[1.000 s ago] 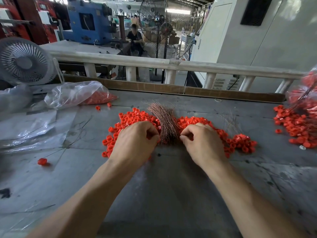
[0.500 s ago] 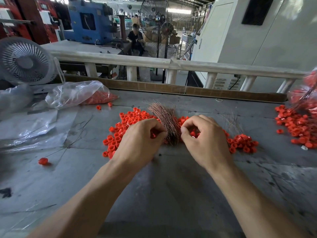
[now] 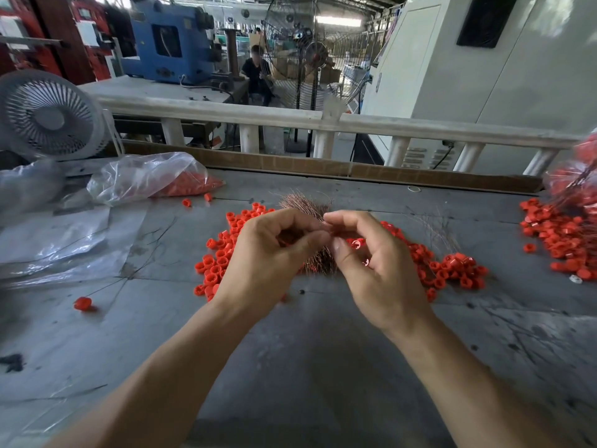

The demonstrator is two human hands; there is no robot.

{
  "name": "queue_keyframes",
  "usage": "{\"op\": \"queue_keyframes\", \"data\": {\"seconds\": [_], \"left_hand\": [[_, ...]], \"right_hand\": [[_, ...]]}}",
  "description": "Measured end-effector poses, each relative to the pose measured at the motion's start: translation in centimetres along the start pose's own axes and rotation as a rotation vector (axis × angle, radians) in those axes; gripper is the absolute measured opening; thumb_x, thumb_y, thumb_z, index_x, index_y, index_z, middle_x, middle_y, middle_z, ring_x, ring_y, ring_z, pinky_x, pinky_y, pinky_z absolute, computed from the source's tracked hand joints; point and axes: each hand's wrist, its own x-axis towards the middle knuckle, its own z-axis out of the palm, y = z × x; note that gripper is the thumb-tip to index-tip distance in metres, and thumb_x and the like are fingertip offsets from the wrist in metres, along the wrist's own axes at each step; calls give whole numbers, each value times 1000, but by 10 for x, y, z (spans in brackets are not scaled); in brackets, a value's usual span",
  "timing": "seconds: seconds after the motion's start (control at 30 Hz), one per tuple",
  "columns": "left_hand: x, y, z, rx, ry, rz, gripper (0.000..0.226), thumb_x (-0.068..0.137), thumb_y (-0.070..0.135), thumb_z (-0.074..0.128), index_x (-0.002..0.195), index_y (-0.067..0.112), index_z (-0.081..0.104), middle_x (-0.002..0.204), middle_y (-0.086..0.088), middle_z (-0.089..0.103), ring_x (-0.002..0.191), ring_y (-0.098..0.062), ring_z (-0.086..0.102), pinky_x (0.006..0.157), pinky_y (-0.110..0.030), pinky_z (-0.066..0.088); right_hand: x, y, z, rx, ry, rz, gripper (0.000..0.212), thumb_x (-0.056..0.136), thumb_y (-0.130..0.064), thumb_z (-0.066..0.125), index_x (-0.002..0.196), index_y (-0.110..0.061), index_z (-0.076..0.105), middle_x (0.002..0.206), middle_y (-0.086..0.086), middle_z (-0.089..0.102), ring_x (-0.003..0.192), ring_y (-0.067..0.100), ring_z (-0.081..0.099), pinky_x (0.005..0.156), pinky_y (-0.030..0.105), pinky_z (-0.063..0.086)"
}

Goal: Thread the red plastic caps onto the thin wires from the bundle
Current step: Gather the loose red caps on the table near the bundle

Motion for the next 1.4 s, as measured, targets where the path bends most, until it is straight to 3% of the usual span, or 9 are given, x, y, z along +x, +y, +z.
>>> {"op": "queue_keyframes", "data": {"seconds": [0.1,0.33,0.57,0.83,1.03,1.17,1.27,1.33,1.4], "left_hand": [[0,3,0,-252,-11,-77,3,89,7,74,87,7,72,69,6,70,56,-2,62,53,-15,49],[0,7,1,-426,-14,-164,12,83,14,73,88,5,68,63,10,65,51,-1,56,47,-14,46],[-1,2,2,-526,-13,-262,9,75,23,76,80,17,71,66,0,58,56,-12,43,44,-17,38],[-6,-1,13,-561,194,-308,12,75,19,74,84,12,70,75,-7,60,60,-12,45,50,-20,39],[1,0,0,-556,318,-267,6,86,18,71,82,14,69,65,-5,52,61,-17,41,58,-34,35],[10,-6,-28,-152,257,-192,13,92,17,73,79,20,73,61,3,57,59,-13,46,56,-23,40],[11,-11,-31,289,46,-171,16,87,17,79,76,28,75,67,14,70,59,-1,60,58,-14,48],[9,-12,-33,549,-153,-171,15,83,17,81,77,30,75,73,16,73,69,1,66,67,-18,52],[8,-12,-37,734,-314,-165,16,79,19,82,81,33,76,76,18,71,74,6,63,65,-12,46]], "right_hand": [[-2,0,3,68,-36,24,17,99,-31,62,114,-26,67,95,-11,74,91,11,71,79,35,58],[-3,-4,7,118,27,-16,6,100,-30,61,98,-27,66,78,-4,68,70,13,64,65,36,53],[-3,-7,7,311,-71,73,10,98,-24,60,94,-23,69,67,-15,58,61,1,48,59,17,39],[1,-13,13,340,-90,96,13,98,-16,59,88,-18,68,59,-20,52,56,-1,45,56,10,36],[-5,-9,12,241,-104,108,14,97,-19,61,84,-20,66,59,-14,52,54,1,42,52,15,35],[-8,-2,8,225,-25,121,13,99,-21,60,89,-25,69,59,-5,59,56,6,51,56,21,42],[-6,0,7,224,52,128,12,98,-26,60,92,-28,70,61,1,62,57,9,56,59,26,44],[-6,-1,8,223,63,132,12,98,-28,60,92,-29,70,61,1,62,57,9,56,58,27,44],[-8,0,9,217,50,146,11,97,-29,60,92,-29,70,61,0,62,57,9,56,57,27,44]]}}
